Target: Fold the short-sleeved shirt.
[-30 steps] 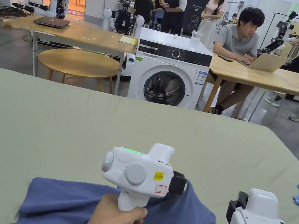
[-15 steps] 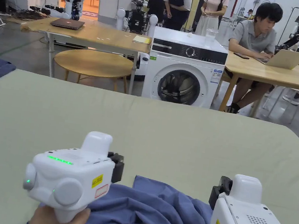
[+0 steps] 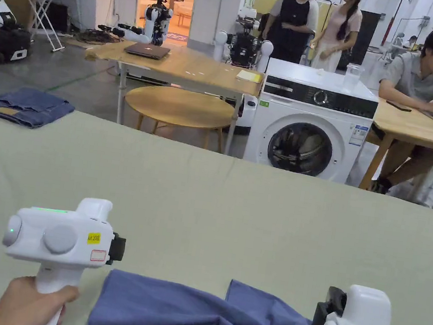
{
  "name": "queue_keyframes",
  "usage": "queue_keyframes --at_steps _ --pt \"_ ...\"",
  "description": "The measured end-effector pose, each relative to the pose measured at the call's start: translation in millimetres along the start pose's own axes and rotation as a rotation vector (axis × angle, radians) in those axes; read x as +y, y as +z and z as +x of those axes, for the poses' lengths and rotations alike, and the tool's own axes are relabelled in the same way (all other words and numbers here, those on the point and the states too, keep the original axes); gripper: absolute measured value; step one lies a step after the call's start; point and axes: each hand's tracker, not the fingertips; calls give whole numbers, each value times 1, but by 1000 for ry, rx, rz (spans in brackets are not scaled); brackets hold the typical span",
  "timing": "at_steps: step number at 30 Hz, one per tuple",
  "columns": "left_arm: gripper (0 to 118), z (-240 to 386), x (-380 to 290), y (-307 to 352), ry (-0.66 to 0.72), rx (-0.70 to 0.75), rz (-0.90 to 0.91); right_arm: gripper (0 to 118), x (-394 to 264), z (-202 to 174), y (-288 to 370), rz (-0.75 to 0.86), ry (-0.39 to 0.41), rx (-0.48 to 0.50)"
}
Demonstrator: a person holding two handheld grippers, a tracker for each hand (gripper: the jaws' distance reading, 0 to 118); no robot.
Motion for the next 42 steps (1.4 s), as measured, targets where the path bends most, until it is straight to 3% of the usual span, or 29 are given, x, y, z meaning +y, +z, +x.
queue_keyframes --at_steps 1,3,6,7,13,15,18,20,25,26,29,30,36,37,39,40,42 --pt "0 -7 7 -12 -13 9 -16 0 0 1 -1 -5 2 -2" --pt "19 -17 16 -38 21 -11 -122 0 -1 4 -3 -12 3 -6" --pt "65 -29 18 -72 91 -38 -233 0 -2 10 -5 -29 11 -20" --pt "71 -30 17 -83 104 -39 -268 0 -3 13 -5 -32 13 -25" --pt "71 -18 0 -122 47 65 -389 0 -10 35 -6 -71 15 -73" --pt "69 -3 -2 -117 -23 125 -338 0 -12 43 -7 -84 13 -88" --pt "39 20 -14 -110 -195 166 -290 0 -13 58 -8 -109 0 -101" --pt "3 22 -17 -108 -211 97 -268 0 -12 70 -12 -136 -18 -105" --pt "3 23 -23 -80 -207 104 -213 0 -5 107 -36 -269 -48 -94" --pt "3 21 -23 -73 -174 83 -183 14 -5 115 -43 -275 -57 -101" --pt "3 13 -24 -53 -138 77 -134 69 -9 134 -69 -385 -72 -91" --pt "3 11 -25 -47 -133 69 -121 71 -12 137 -78 -432 -65 -85" --pt "3 6 -32 -25 -96 54 -85 70 -44 143 -132 -650 -93 10" --pt "3 5 -33 -23 -88 48 -83 64 -50 141 -138 -689 -106 17" --pt "3 2 -35 -19 -66 37 -78 12 -60 136 -141 -711 -118 58" --pt "3 0 -36 -20 -64 38 -74 5 -62 134 -140 -693 -104 51" --pt "3 -2 -35 -14 -63 38 -65 4 -64 127 -130 -647 -76 29"
